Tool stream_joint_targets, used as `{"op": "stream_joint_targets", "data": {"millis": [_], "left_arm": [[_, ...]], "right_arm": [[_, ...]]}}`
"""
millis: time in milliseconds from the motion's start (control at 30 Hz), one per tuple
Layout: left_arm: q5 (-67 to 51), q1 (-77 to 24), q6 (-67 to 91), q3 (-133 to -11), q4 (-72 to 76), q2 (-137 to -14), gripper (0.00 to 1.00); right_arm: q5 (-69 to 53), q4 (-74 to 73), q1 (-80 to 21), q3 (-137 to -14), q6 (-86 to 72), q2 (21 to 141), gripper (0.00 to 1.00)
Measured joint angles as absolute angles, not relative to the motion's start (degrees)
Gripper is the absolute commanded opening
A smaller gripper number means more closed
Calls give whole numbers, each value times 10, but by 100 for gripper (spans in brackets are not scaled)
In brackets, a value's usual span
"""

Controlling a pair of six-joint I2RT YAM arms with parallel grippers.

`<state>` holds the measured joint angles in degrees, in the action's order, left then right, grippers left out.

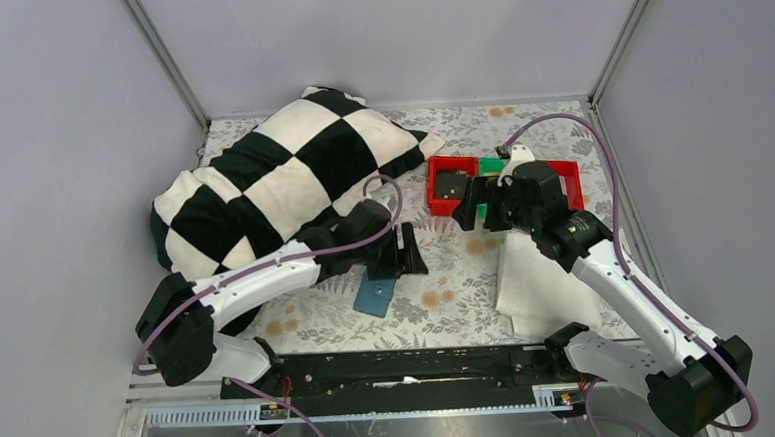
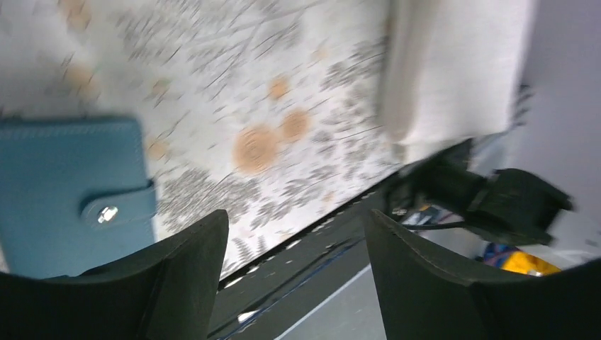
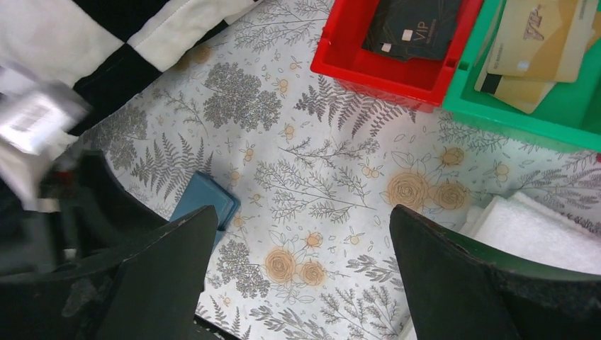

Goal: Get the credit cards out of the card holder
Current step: Move the card holder to the center of the board.

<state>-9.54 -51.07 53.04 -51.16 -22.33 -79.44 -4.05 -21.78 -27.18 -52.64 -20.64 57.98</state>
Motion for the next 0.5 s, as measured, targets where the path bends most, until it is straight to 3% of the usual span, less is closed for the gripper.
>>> {"op": "stream_joint_targets", "data": {"millis": [233, 500], "left_arm": [[-121, -423, 469, -561, -242, -735, 78], [-117, -302, 437, -446, -301, -714, 80]], "right_arm": [[1, -278, -292, -545, -261, 615, 100], [65, -295, -501, -555, -342, 723, 100]]}}
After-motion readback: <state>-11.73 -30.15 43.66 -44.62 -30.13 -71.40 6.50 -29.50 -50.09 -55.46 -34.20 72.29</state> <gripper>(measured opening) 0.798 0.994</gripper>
